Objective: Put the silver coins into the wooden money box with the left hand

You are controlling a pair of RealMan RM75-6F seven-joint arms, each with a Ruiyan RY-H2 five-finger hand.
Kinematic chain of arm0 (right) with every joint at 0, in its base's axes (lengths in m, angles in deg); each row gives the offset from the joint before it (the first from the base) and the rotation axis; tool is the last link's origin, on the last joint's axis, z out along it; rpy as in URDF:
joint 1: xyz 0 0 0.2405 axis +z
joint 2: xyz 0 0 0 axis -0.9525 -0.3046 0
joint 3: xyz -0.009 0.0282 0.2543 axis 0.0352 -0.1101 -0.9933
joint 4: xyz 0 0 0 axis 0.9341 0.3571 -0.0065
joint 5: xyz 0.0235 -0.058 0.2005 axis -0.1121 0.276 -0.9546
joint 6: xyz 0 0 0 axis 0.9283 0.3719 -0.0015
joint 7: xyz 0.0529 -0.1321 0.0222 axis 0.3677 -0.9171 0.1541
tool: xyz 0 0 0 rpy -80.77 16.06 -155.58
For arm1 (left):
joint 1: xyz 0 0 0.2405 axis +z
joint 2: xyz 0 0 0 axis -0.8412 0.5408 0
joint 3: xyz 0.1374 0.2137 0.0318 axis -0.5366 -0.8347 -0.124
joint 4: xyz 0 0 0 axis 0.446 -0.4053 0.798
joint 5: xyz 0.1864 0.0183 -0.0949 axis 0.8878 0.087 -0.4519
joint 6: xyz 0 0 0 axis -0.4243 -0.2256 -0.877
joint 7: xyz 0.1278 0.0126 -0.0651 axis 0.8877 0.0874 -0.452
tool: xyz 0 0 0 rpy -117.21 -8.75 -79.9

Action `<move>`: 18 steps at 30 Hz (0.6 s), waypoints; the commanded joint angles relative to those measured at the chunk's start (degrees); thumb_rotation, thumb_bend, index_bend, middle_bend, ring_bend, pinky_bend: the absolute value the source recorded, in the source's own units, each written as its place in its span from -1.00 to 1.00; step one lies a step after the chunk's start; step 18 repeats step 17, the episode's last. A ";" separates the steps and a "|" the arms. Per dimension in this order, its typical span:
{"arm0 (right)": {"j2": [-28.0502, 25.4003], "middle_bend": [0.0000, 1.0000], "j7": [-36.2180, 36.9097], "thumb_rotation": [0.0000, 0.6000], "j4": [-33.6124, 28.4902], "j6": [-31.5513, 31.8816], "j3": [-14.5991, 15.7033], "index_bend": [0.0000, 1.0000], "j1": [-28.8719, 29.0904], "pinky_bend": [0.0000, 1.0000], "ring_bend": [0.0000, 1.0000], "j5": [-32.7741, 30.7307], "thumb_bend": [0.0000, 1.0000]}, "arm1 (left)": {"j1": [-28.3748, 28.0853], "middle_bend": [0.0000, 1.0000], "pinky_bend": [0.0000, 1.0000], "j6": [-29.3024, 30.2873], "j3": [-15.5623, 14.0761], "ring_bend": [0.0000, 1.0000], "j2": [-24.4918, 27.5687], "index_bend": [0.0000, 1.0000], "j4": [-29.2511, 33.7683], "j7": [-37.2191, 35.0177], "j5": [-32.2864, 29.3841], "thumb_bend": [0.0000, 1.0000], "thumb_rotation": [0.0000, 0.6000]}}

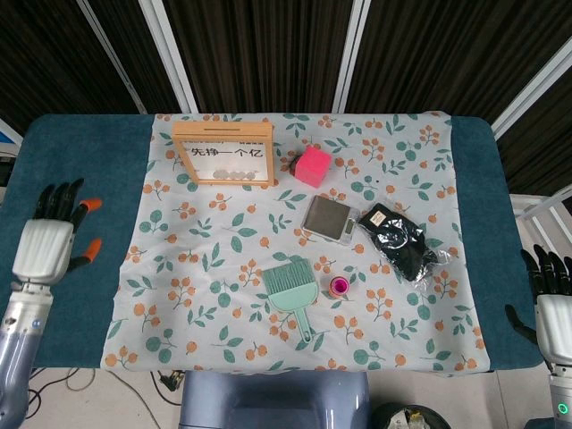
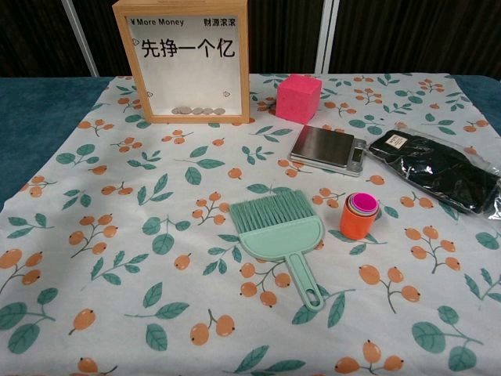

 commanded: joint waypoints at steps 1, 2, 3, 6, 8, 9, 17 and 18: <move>0.11 -0.96 0.29 1.00 0.37 0.58 0.47 -0.89 0.15 -1.00 -1.00 1.44 -0.28 | 6.62 -1.00 -1.00 2.63 -4.21 -1.00 -3.67 -0.51 -0.28 -2.62 2.84 -0.43 1.00; 0.11 -0.96 0.44 1.00 0.44 0.68 0.59 -0.89 0.19 -1.00 -1.00 1.84 -0.28 | 7.60 -1.00 -1.00 3.10 -4.49 -1.00 -4.06 -0.51 -0.94 -3.14 3.42 -0.43 1.00; 0.10 -0.96 0.59 1.00 0.53 0.78 0.69 -0.89 0.24 -1.00 -1.00 2.25 -0.28 | 8.50 -1.00 -1.00 3.69 -4.62 -1.00 -4.47 -0.51 -1.58 -3.53 4.03 -0.43 1.00; 0.08 -0.96 0.87 1.00 0.88 1.00 0.91 -0.89 0.38 -1.00 -1.00 3.13 -0.28 | 11.06 -1.00 -1.00 6.21 -4.40 -1.00 -5.49 -0.51 -3.05 -4.40 6.30 -0.44 1.00; 0.15 -0.96 1.23 1.00 0.92 1.12 0.94 -0.89 0.39 -1.00 -1.00 3.26 -0.28 | 12.22 -1.00 -1.00 7.50 -4.24 -1.00 -5.57 -0.51 -2.97 -4.48 7.78 -0.44 1.00; 0.19 -0.96 1.25 1.00 1.00 1.06 0.97 -0.89 0.42 -1.00 -1.00 3.23 -0.28 | 12.88 -1.00 -1.00 8.32 -4.17 -1.00 -5.52 -0.51 -2.79 -4.55 8.97 -0.44 1.00; 0.45 -0.96 1.34 1.00 1.11 0.56 1.00 -0.89 0.48 -1.00 -1.00 2.41 -0.28 | 15.43 -1.00 -1.00 8.80 -2.19 -1.00 -4.16 -0.52 -1.18 -3.64 10.58 -0.44 1.00; 0.45 -0.96 1.34 1.00 1.11 0.56 1.00 -0.89 0.48 -1.00 -1.00 2.41 -0.28 | 15.43 -1.00 -1.00 8.80 -2.19 -1.00 -4.16 -0.52 -1.18 -3.64 10.58 -0.44 1.00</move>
